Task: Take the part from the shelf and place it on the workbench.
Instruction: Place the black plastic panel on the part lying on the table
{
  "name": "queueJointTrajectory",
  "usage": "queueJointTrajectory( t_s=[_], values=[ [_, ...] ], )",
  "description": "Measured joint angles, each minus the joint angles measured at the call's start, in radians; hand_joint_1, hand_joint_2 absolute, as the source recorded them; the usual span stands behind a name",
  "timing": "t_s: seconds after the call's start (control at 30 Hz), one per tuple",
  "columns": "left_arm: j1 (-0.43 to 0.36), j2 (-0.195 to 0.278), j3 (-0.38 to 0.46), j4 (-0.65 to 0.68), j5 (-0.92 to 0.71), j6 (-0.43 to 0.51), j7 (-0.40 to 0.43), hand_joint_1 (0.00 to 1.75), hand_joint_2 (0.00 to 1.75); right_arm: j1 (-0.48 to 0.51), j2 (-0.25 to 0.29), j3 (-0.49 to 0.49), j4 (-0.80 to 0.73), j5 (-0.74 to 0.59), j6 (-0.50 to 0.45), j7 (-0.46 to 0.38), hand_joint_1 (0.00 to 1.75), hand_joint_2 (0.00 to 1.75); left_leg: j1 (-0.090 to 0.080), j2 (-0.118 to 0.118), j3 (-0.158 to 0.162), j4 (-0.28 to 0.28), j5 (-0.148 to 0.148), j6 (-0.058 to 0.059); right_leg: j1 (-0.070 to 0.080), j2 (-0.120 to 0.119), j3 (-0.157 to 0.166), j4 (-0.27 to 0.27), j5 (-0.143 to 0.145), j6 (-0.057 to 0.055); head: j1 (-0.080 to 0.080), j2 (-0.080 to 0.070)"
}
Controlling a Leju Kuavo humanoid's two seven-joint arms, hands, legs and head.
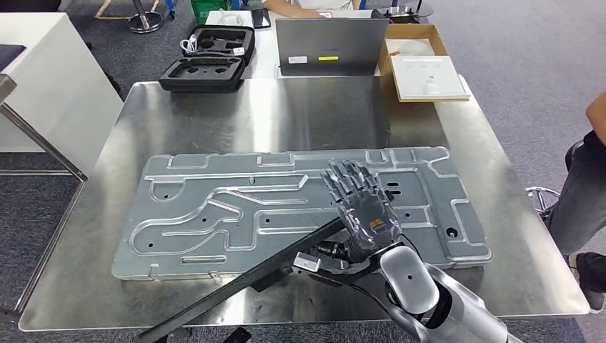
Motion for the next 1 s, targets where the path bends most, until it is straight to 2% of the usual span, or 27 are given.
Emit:
queueJointTrajectory(
  t_s=[0.03, 0.07, 0.13, 0.2, 0.23, 0.3, 0.33, 0.37, 0.4, 0.43, 0.47, 0.5, 0.53, 0.57, 0.67, 0.73, 0.77, 0.83, 0.87, 0.9, 0.93, 1.0],
  values=[
    [0.0, 0.0, 0.0, 0.0, -0.002, 0.001, 0.0, 0.0, 0.0, -0.001, 0.0, 0.012, 0.002, -0.007, 0.001, -0.007, 0.0, 0.0, -0.001, 0.0, -0.003, 0.006, -0.004, -0.005, 0.001, 0.001, 0.015, -0.031, 0.006, -0.003, -0.001, 0.0],
    [-0.001, 0.0, 0.0, 0.0, -0.004, 0.002, 0.0, 0.0, 0.0, 0.0, 0.001, 0.026, 0.005, -0.012, -0.004, -0.011, 0.0, 0.0, -0.002, 0.0, -0.005, 0.009, -0.005, -0.01, 0.004, 0.002, 0.019, -0.04, 0.003, -0.008, -0.001, 0.0],
    [-0.001, 0.0, 0.0, 0.0, -0.005, 0.003, 0.0, 0.0, 0.0, 0.003, 0.001, 0.046, 0.012, -0.01, -0.03, -0.009, 0.0, 0.0, -0.001, 0.0, -0.007, 0.01, -0.006, -0.018, 0.006, 0.003, 0.018, -0.041, 0.007, -0.019, -0.002, 0.0],
    [-0.001, 0.0, 0.0, 0.0, -0.007, 0.004, 0.0, 0.0, 0.0, 0.009, 0.001, 0.057, 0.017, 0.005, -0.088, 0.003, 0.0, 0.0, 0.001, 0.001, -0.018, 0.036, -0.026, -0.029, 0.003, 0.003, 0.02, -0.046, 0.01, -0.029, -0.003, 0.0],
    [-0.002, -0.001, 0.0, 0.0, -0.008, 0.005, 0.0, 0.0, 0.0, 0.014, 0.002, 0.061, 0.02, 0.017, -0.135, 0.015, 0.0, 0.0, 0.003, 0.001, -0.037, 0.076, -0.049, -0.035, 0.002, 0.002, 0.021, -0.049, 0.012, -0.034, -0.005, 0.0],
    [-0.003, -0.002, 0.0, 0.0, -0.012, 0.005, 0.0, 0.0, 0.0, 0.028, 0.004, 0.065, 0.028, 0.047, -0.238, 0.04, 0.0, 0.0, 0.008, 0.001, -0.092, 0.194, -0.106, -0.044, 0.003, 0.0, 0.022, -0.049, 0.011, -0.038, -0.008, 0.0],
    [-0.003, -0.003, 0.0, 0.0, -0.013, 0.005, 0.001, 0.0, 0.0, 0.038, 0.005, 0.065, 0.032, 0.062, -0.286, 0.051, 0.0, 0.0, 0.009, 0.002, -0.119, 0.249, -0.124, -0.047, 0.004, -0.001, 0.022, -0.049, 0.011, -0.04, -0.007, 0.0],
    [-0.004, -0.004, 0.0, -0.001, -0.014, 0.005, 0.001, 0.0, 0.0, 0.045, 0.007, 0.065, 0.037, 0.076, -0.324, 0.058, 0.0, 0.0, 0.01, 0.002, -0.134, 0.279, -0.127, -0.048, 0.004, -0.002, 0.022, -0.049, 0.011, -0.04, -0.007, 0.0],
    [-0.004, -0.005, 0.0, -0.001, -0.014, 0.005, 0.002, 0.0, 0.0, 0.053, 0.01, 0.065, 0.042, 0.091, -0.359, 0.065, 0.0, 0.0, 0.01, 0.002, -0.135, 0.277, -0.113, -0.047, 0.004, -0.002, 0.023, -0.049, 0.01, -0.04, -0.007, 0.0],
    [-0.005, -0.006, 0.0, -0.001, -0.014, 0.006, 0.003, 0.0, 0.0, 0.058, 0.015, 0.065, 0.046, 0.104, -0.388, 0.069, 0.0, 0.0, 0.01, 0.002, -0.114, 0.232, -0.081, -0.044, 0.004, 0.0, 0.024, -0.049, 0.01, -0.04, -0.007, 0.0],
    [-0.005, -0.006, 0.0, -0.002, -0.014, 0.007, 0.003, 0.0, 0.0, 0.061, 0.019, 0.065, 0.05, 0.116, -0.412, 0.072, 0.0, 0.0, 0.01, 0.001, -0.082, 0.166, -0.045, -0.041, 0.004, 0.003, 0.025, -0.049, 0.01, -0.04, -0.007, 0.0],
    [-0.004, -0.006, 0.0, -0.002, -0.014, 0.009, 0.004, 0.0, 0.0, 0.065, 0.026, 0.065, 0.053, 0.127, -0.435, 0.075, 0.0, 0.0, 0.009, 0.001, -0.048, 0.098, -0.02, -0.037, 0.005, 0.005, 0.026, -0.05, 0.01, -0.039, -0.007, 0.0],
    [-0.004, -0.006, 0.0, -0.002, -0.015, 0.01, 0.004, 0.0, 0.0, 0.068, 0.032, 0.065, 0.057, 0.136, -0.454, 0.078, 0.0, 0.0, 0.006, 0.001, -0.021, 0.044, -0.005, -0.034, 0.005, 0.007, 0.026, -0.051, 0.01, -0.036, -0.007, 0.0],
    [-0.003, -0.007, 0.0, -0.002, -0.015, 0.011, 0.004, 0.0, 0.0, 0.071, 0.038, 0.065, 0.06, 0.142, -0.468, 0.08, 0.0, 0.0, 0.003, 0.0, -0.007, 0.015, -0.001, -0.031, 0.005, 0.008, 0.026, -0.052, 0.011, -0.032, -0.007, 0.0],
    [-0.002, -0.007, 0.0, -0.002, -0.015, 0.012, 0.003, 0.0, 0.0, 0.081, 0.053, 0.064, 0.069, 0.151, -0.484, 0.083, 0.0, 0.0, -0.002, -0.001, 0.0, -0.007, 0.003, -0.017, 0.003, 0.008, 0.025, -0.058, 0.015, -0.014, -0.006, 0.0],
    [-0.002, -0.008, 0.0, -0.002, -0.015, 0.014, 0.003, 0.0, 0.0, 0.082, 0.057, 0.064, 0.073, 0.151, -0.491, 0.083, 0.0, 0.0, 0.001, 0.0, 0.008, -0.023, 0.013, -0.002, 0.003, 0.006, 0.012, -0.027, -0.008, -0.007, -0.006, 0.0],
    [-0.002, -0.008, 0.0, -0.003, -0.015, 0.016, 0.003, 0.0, 0.0, 0.083, 0.058, 0.064, 0.074, 0.151, -0.494, 0.083, 0.0, 0.0, 0.002, 0.002, 0.011, -0.029, 0.017, 0.004, 0.003, 0.005, -0.007, 0.016, -0.035, -0.006, -0.005, 0.0],
    [-0.002, -0.008, 0.0, -0.003, -0.015, 0.019, 0.003, 0.0, 0.0, 0.087, 0.061, 0.064, 0.078, 0.151, -0.497, 0.083, 0.0, 0.0, -0.001, 0.003, 0.01, -0.03, 0.018, 0.01, 0.004, 0.005, -0.063, 0.141, -0.097, -0.006, -0.004, 0.0],
    [-0.001, -0.009, 0.0, -0.003, -0.015, 0.019, 0.004, 0.0, 0.0, 0.089, 0.062, 0.064, 0.08, 0.151, -0.497, 0.083, 0.0, 0.0, -0.002, 0.003, 0.009, -0.029, 0.017, 0.011, 0.004, 0.005, -0.086, 0.192, -0.114, -0.005, -0.004, 0.0],
    [0.0, -0.009, 0.0, -0.003, -0.015, 0.02, 0.004, 0.0, 0.0, 0.091, 0.062, 0.064, 0.081, 0.151, -0.497, 0.083, 0.0, 0.0, -0.002, 0.003, 0.008, -0.027, 0.017, 0.011, 0.004, 0.004, -0.094, 0.212, -0.113, -0.005, -0.004, 0.0],
    [0.001, -0.009, 0.0, -0.003, -0.015, 0.021, 0.004, 0.0, 0.0, 0.093, 0.063, 0.063, 0.082, 0.151, -0.497, 0.083, 0.0, 0.0, -0.002, 0.003, 0.007, -0.023, 0.015, 0.011, 0.003, 0.004, -0.084, 0.194, -0.095, -0.004, -0.004, 0.0],
    [0.002, -0.009, 0.0, -0.003, -0.015, 0.023, 0.004, 0.0, 0.0, 0.093, 0.064, 0.061, 0.082, 0.151, -0.497, 0.084, 0.0, 0.0, 0.0, 0.002, 0.005, -0.012, 0.01, 0.006, 0.002, 0.002, -0.021, 0.071, -0.036, -0.005, -0.004, 0.0]
  ],
)
